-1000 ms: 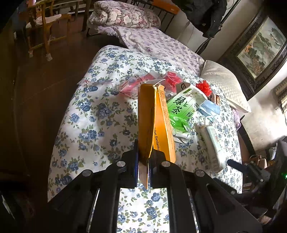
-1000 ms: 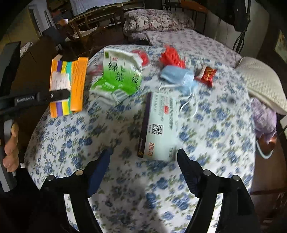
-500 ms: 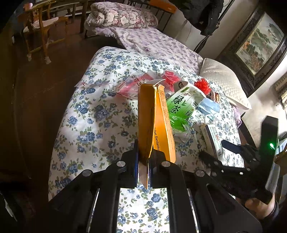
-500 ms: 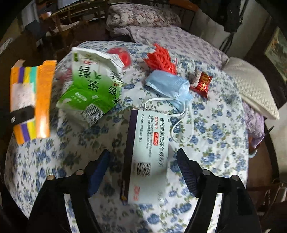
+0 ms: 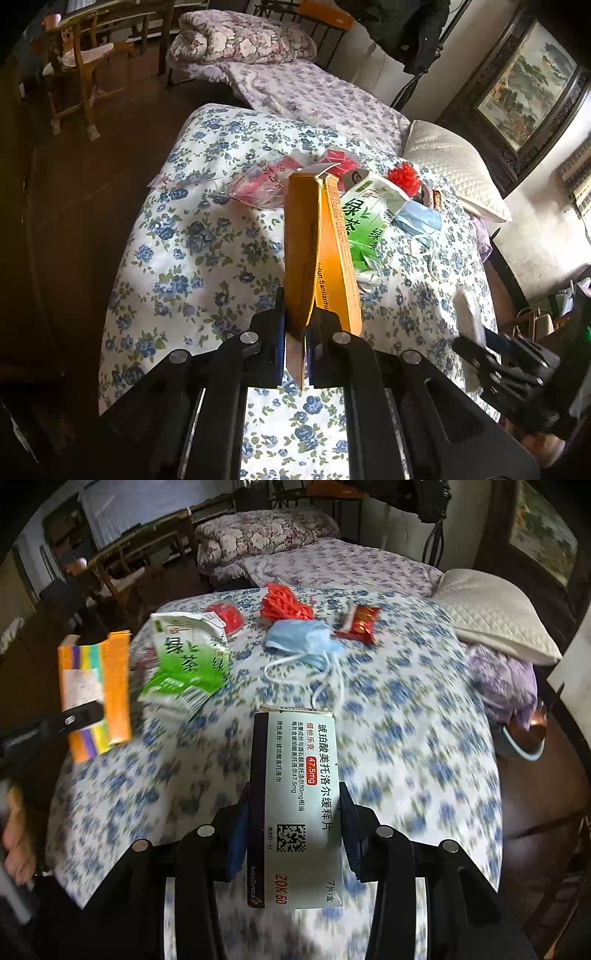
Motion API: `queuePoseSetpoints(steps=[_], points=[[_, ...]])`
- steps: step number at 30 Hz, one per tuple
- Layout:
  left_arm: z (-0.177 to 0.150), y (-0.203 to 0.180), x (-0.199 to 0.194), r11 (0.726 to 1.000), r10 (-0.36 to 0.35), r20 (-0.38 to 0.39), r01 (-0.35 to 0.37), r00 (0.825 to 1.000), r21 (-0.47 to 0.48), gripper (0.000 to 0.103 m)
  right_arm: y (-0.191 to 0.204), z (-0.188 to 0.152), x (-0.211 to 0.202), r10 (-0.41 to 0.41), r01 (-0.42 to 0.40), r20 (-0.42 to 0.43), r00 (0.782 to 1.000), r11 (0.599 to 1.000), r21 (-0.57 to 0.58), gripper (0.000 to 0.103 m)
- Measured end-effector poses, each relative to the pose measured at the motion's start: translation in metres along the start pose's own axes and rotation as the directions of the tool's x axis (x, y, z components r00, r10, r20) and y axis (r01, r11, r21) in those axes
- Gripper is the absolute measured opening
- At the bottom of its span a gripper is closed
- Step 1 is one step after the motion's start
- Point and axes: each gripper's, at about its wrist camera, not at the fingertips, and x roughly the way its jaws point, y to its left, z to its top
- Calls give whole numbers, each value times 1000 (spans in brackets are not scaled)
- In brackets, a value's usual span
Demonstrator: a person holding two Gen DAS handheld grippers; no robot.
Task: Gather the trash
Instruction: 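Close the right tool on the white medicine box and lift it, then carry the orange box and white medicine box down over the red basket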
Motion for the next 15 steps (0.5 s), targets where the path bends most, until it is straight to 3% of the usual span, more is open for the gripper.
queuePoseSetpoints(steps=[7,12,15], points=[[-12,-34,-23,996,-54,38,51,998,73,10,-38,-27,-50,32,-40,82,996,995,94,43],[-29,-84,-38,977,-72,68,56,995,204,10,-65,-49,-78,31,-47,120,992,990,134,43],[-39,-112,-38,962,-72,48,57,996,267,10,-85,-63,-89,29,-50,130,991,986,158,43]])
